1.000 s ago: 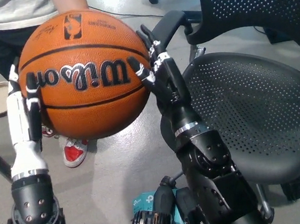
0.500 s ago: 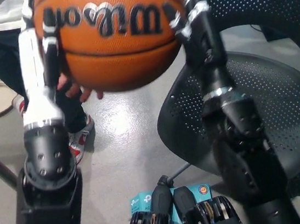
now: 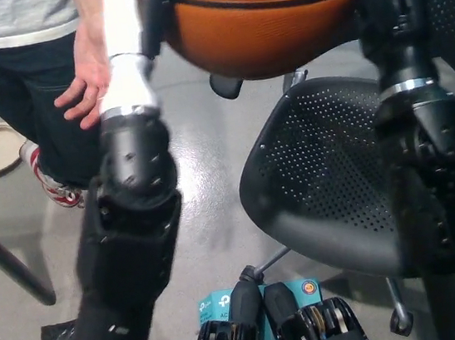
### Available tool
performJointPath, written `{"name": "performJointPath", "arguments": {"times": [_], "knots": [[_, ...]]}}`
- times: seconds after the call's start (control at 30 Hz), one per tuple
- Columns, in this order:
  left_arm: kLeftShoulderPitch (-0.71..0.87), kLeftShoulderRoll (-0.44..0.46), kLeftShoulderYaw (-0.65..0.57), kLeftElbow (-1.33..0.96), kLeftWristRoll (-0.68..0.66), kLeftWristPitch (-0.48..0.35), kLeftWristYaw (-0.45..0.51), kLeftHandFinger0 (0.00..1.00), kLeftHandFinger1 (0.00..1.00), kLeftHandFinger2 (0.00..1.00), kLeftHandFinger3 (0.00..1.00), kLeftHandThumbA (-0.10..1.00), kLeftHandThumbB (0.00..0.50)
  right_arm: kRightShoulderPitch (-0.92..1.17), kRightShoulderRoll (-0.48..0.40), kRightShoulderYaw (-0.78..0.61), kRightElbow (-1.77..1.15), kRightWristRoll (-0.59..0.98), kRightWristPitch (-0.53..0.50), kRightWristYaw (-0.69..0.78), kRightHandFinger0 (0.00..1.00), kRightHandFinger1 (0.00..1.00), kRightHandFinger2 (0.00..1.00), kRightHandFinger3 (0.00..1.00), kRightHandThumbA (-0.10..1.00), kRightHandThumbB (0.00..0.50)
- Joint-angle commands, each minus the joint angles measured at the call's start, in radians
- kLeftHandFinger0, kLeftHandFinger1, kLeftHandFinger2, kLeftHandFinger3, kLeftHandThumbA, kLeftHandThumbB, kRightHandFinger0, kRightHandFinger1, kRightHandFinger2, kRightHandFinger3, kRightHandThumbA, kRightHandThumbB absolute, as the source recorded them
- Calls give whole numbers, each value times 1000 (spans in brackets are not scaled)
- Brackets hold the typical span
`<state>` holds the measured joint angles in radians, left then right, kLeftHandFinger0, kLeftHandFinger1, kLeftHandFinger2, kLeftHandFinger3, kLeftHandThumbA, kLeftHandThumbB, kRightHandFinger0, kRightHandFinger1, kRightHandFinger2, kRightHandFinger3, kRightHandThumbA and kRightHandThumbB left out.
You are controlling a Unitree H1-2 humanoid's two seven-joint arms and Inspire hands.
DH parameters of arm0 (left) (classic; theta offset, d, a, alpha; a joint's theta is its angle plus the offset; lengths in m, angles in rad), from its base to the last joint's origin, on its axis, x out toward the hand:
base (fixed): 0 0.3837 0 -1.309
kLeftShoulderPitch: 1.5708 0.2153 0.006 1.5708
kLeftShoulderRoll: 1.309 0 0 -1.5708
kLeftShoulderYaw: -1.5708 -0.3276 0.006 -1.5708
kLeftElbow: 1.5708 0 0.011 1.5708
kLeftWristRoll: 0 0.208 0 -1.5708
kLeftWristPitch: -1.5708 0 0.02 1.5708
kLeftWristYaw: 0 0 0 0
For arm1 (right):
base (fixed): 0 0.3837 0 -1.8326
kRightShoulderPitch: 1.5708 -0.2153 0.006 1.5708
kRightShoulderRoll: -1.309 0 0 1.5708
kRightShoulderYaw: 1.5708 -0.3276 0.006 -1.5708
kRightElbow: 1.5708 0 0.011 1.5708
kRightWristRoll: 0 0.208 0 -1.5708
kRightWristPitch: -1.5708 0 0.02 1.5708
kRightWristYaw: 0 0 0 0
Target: The robot grabs the basketball from a person using both hands and then drops it on the black chair in the front
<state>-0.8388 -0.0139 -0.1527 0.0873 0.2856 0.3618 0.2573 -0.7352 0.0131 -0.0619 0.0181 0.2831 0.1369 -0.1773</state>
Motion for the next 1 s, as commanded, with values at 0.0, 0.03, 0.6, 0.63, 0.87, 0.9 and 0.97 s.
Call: {"name": "performJointPath", "arguments": {"times": [0.0,0.03,0.6,0.63,0.87,0.9,0.97], "knots": [[-125,-113,-101,64,-17,-114,-96,1000,1000,1000,1000,1000,146,-98,38,58,-18,54,53,113,1000,1000,1000,1000,1000,326],[-133,-126,-99,104,-20,-123,-93,1000,1000,1000,1000,1000,144,-94,34,39,4,76,31,124,1000,1000,1000,1000,1000,287],[-316,-277,-25,783,-69,-331,-40,1000,1000,1000,1000,1000,138,-21,-45,-117,232,165,-5,170,1000,1000,1000,1000,1000,213],[-325,-278,-25,810,-70,-339,-43,1000,1000,1000,1000,1000,138,-20,-46,-122,242,169,-4,175,1000,1000,1000,1000,1000,211],[-394,-296,-5,1011,-91,-389,-38,1000,1000,1000,1000,1000,149,-23,-43,-169,324,207,0,182,1000,1000,1000,1000,1000,211],[-398,-296,1,1024,-97,-394,-36,1000,1000,1000,1000,1000,151,-25,-42,-170,333,207,-4,187,1000,1000,1000,1000,1000,208],[-393,-301,8,1049,-106,-403,-34,1000,1000,1000,1000,1000,157,-18,-39,-176,356,217,-4,199,1000,1000,1000,1000,1000,208]]}}
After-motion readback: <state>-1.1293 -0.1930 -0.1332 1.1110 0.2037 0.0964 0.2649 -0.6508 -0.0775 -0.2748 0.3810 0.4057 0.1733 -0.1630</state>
